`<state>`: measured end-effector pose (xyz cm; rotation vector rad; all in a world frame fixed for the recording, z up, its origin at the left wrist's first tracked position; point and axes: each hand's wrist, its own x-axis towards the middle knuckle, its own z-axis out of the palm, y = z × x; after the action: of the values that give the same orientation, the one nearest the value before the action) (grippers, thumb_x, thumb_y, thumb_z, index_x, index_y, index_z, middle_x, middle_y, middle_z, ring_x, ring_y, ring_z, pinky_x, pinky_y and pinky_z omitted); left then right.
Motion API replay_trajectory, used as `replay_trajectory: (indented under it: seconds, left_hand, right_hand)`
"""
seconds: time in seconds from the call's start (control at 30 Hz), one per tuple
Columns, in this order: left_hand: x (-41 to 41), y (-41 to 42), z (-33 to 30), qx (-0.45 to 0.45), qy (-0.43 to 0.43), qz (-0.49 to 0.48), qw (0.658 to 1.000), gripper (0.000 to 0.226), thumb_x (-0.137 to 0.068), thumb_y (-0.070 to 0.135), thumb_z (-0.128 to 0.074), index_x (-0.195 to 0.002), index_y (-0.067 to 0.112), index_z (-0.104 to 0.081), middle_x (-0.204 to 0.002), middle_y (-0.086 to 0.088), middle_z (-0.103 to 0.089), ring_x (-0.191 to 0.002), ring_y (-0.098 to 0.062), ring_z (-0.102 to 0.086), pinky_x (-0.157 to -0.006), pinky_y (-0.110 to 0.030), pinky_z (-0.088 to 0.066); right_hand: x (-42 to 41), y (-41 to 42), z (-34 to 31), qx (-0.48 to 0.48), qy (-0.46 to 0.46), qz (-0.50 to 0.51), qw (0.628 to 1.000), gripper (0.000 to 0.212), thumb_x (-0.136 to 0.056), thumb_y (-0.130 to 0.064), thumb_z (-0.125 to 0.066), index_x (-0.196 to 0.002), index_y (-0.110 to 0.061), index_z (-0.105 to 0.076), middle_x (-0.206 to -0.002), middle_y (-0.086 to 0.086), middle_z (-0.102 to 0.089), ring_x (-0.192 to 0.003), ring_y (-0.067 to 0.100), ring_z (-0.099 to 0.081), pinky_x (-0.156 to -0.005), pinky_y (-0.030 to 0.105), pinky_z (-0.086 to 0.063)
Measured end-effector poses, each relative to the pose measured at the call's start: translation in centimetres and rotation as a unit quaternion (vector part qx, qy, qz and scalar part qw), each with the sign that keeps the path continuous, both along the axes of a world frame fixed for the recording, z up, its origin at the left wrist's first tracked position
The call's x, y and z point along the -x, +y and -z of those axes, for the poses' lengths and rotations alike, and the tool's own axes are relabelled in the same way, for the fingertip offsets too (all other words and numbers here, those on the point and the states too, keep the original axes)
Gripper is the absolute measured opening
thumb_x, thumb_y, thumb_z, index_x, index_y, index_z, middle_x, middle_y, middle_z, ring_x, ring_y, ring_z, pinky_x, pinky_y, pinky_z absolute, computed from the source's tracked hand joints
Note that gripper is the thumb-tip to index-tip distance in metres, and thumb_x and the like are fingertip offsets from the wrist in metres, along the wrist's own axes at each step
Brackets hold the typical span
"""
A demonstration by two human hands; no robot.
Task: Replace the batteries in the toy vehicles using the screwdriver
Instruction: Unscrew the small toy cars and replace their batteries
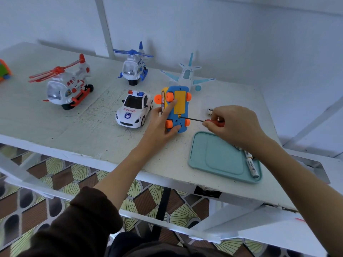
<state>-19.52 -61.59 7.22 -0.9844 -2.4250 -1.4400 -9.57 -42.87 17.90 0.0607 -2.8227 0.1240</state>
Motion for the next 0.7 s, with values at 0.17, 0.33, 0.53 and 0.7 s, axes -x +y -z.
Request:
replay_trajectory:
  seconds: [0.17, 0.33, 0.53, 0.7]
  left_hand:
    - [-0.1, -0.1, -0.1, 0.01, -0.001, 0.001, 1.0, 0.072, -0.091, 0.017, -0.062, -0.139, 0.042, -0.016, -0.122, -0.003, -0.029, -0.112, -0.019, -0.043, -0.099, -0.034, -0.044]
    - [-0.1, -0.1, -0.3, 0.002, -0.005, -0.004, 1.0, 0.07, -0.091, 0.017, -0.062, -0.139, 0.041, -0.018, -0.121, -0.002, -0.03, -0.112, -0.017, -0.043, -0.097, -0.03, -0.043]
    - [-0.2, -0.1, -0.4, 0.004, -0.018, -0.016, 1.0, 0.07, -0.09, 0.023, -0.061, -0.142, 0.038, -0.016, -0.122, -0.009, -0.036, -0.111, -0.02, -0.045, -0.096, -0.028, -0.041]
    - [-0.2, -0.1, -0.5, 0.016, -0.027, -0.02, 0.999, 0.071, -0.089, 0.03, -0.059, -0.142, 0.041, -0.014, -0.122, -0.007, -0.036, -0.11, -0.021, -0.047, -0.098, -0.035, -0.045]
  right_hand:
    - [0.0, 0.0, 0.0, 0.014, 0.002, -0.033, 0.999, 0.026, -0.082, -0.033, -0.064, -0.08, -0.01, -0.054, -0.08, 0.0, -0.049, -0.065, 0.022, -0.046, -0.05, 0.019, -0.026]
    - [-0.6, 0.2, 0.6, 0.044, 0.012, -0.027, 0.999, 0.021, -0.081, -0.023, -0.065, -0.087, -0.008, -0.052, -0.081, 0.004, -0.057, -0.068, 0.026, -0.048, -0.057, 0.028, -0.028]
    - [-0.8, -0.1, 1.7, 0.063, 0.004, -0.023, 0.998, 0.019, -0.083, -0.024, -0.063, -0.086, -0.011, -0.05, -0.073, -0.007, -0.047, -0.066, 0.019, -0.041, -0.05, 0.017, -0.022]
    - [-0.4, -0.3, 2.3, 0.087, 0.007, -0.036, 0.996, 0.021, -0.084, -0.023, -0.064, -0.082, -0.013, -0.046, -0.066, -0.011, -0.042, -0.064, 0.017, -0.043, -0.049, 0.02, -0.024]
